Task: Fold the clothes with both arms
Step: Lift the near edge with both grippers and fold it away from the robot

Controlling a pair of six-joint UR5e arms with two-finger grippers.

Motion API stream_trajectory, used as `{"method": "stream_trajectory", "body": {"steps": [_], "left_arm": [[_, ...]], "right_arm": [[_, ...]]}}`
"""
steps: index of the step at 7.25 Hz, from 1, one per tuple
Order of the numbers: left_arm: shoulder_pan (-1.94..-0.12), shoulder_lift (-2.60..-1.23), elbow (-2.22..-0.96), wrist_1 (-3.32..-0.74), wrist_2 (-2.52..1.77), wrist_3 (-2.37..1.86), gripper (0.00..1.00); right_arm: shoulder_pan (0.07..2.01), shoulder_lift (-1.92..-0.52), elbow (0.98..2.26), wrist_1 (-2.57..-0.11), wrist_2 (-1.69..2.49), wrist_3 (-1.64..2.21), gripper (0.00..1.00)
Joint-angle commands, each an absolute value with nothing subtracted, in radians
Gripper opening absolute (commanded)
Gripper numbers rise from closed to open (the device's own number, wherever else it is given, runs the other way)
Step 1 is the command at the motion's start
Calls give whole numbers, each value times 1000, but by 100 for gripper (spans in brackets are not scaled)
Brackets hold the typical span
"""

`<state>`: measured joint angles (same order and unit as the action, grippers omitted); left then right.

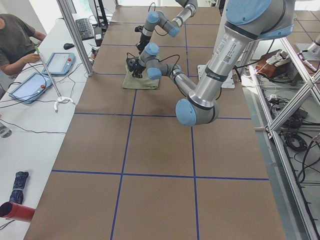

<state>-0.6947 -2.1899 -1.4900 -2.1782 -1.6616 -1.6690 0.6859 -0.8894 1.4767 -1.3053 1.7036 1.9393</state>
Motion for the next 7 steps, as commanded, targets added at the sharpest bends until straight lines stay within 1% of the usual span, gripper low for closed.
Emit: {"method": "stream_trajectory", "body": {"steps": [1, 2, 3, 4, 6, 7], "left_arm": [[-712, -2238, -1355, -2280, -1654, -1651, 0], [-725, -2296, -1228, -2345, -1610, -1613, 16], [-765, -2315, -1157, -2382, -1597, -1489, 53], [-805, -2313, -1155, -2382, -1606, -1418, 55], [-831, -2300, -1164, -2384, -1664, -1390, 55], [-869, -2243, -1219, -2378, -1815, -1303, 55]], "right_arm": [[709, -824, 1317, -1231, 1721, 1858, 0], [735, -818, 1219, -1139, 1751, 1727, 99], [777, -805, 1147, -1046, 1778, 1524, 100], [858, -805, 1141, -1046, 1867, 1402, 100], [980, -807, 1129, -1052, 2015, 1292, 100], [1023, -828, 1127, -1055, 2084, 1237, 100]]}}
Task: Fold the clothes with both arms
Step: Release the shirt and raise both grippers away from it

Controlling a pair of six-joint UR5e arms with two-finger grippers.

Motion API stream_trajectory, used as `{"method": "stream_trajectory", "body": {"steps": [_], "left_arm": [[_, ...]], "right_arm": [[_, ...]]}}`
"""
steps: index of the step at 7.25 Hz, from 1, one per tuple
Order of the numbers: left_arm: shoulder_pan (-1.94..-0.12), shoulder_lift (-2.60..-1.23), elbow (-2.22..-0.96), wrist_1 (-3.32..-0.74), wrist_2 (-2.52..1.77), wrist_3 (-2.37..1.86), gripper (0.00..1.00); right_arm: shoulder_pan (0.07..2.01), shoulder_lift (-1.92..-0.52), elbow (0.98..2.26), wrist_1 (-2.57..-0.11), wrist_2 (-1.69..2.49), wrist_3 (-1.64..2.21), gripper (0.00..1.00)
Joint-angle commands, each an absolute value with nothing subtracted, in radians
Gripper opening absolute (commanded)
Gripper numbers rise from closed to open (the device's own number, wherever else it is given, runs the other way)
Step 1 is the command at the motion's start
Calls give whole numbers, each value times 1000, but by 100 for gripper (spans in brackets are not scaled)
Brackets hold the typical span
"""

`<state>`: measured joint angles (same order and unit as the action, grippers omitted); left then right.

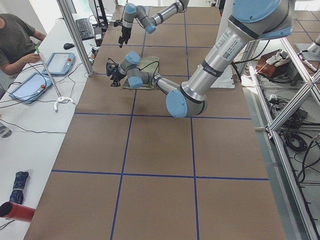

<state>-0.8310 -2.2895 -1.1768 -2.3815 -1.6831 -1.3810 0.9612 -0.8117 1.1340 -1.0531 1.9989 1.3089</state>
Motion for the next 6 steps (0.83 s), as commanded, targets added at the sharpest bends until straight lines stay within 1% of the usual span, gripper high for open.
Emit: {"method": "stream_trajectory", "body": {"steps": [1, 3, 4, 5, 6], "left_arm": [[-909, -2171, -1295, -2375, -1892, -1248, 55], [-948, -2065, -1418, -2368, -1997, -1210, 54], [-965, -2018, -1474, -2368, -2050, -1194, 53], [-974, -1949, -1544, -2364, -2090, -1131, 53], [-1000, -1928, -1557, -2359, -2104, -1097, 53]], "right_arm": [[1028, -830, 1141, -1078, 2104, 1235, 100], [984, -882, 1305, -1187, 2091, 1273, 99], [915, -894, 1398, -1250, 2045, 1299, 79], [794, -868, 1437, -1293, 1928, 1390, 34], [711, -821, 1430, -1298, 1848, 1449, 23]]}}
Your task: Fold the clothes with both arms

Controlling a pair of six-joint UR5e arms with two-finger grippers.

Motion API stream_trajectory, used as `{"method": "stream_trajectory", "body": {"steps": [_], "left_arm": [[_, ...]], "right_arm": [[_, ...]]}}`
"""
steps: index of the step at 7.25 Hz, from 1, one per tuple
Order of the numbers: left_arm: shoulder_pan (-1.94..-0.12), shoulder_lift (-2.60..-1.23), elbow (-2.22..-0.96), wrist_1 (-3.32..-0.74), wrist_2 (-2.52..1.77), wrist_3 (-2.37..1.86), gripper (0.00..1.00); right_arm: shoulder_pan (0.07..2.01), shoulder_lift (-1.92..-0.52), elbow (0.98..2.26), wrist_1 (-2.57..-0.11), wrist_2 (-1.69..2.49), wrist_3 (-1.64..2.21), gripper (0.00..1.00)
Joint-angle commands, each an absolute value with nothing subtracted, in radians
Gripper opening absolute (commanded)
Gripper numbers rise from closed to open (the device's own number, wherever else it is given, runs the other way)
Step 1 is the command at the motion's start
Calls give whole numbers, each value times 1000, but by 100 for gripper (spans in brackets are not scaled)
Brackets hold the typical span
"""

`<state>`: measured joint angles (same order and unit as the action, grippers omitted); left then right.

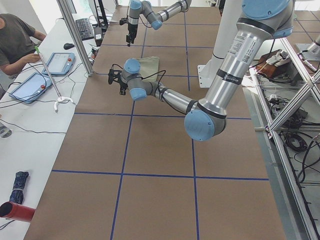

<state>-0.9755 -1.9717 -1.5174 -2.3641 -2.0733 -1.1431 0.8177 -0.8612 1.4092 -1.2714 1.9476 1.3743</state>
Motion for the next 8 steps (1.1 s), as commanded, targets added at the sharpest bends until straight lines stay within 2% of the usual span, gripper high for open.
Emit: {"method": "stream_trajectory", "body": {"steps": [1, 3, 6, 8], "left_arm": [[-1020, -1915, -1557, -2359, -2117, -1082, 53], [-1023, -1913, -1557, -2358, -2123, -1083, 53], [-1023, -1914, -1562, -2358, -2120, -1085, 53], [-1023, -1911, -1566, -2359, -2120, -1085, 53]], "right_arm": [[665, -795, 1425, -1299, 1804, 1488, 0], [637, -694, 1294, -1293, 1776, 1480, 0], [598, -660, 1215, -1289, 1732, 1470, 0], [591, -600, 1101, -1272, 1714, 1462, 0]]}}
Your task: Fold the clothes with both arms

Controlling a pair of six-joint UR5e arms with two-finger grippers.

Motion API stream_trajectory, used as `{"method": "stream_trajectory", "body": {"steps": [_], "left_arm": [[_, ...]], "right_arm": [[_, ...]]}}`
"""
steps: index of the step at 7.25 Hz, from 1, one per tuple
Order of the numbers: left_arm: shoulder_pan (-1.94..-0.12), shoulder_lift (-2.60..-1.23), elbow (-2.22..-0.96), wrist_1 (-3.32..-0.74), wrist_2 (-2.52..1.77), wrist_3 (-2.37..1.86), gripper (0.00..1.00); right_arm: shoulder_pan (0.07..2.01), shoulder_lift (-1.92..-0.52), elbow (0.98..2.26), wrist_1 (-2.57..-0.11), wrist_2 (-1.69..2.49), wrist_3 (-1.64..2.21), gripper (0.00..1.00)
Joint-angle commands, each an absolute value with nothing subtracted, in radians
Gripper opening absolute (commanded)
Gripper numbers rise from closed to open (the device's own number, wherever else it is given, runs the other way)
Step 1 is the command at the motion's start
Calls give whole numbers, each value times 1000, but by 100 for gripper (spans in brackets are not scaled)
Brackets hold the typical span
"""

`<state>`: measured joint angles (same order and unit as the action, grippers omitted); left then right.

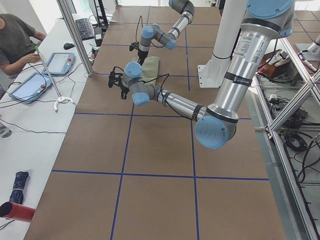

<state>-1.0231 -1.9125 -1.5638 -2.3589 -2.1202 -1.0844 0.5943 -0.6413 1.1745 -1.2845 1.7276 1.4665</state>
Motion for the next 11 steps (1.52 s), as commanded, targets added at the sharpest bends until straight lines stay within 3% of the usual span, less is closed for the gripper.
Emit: {"method": "stream_trajectory", "body": {"steps": [1, 4, 7, 8, 10, 11], "left_arm": [[-1023, -1908, -1566, -2359, -2120, -1085, 53], [-1028, -1907, -1572, -2358, -2120, -1085, 53], [-1028, -1904, -1580, -2356, -2120, -1091, 53], [-1029, -1898, -1582, -2356, -2121, -1082, 53], [-1070, -1847, -1588, -2347, -2147, -943, 53], [-1119, -1818, -1585, -2342, -2175, -828, 53]], "right_arm": [[609, -589, 1053, -1225, 1704, 1456, 0], [740, -503, 812, -1094, 1697, 1410, 0], [824, -428, 762, -1094, 1733, 1393, 0], [875, -460, 828, -1124, 1829, 1318, 0], [969, -714, 1170, -1306, 1978, 1103, 0], [1038, -826, 1283, -1351, 2073, 1012, 0]]}}
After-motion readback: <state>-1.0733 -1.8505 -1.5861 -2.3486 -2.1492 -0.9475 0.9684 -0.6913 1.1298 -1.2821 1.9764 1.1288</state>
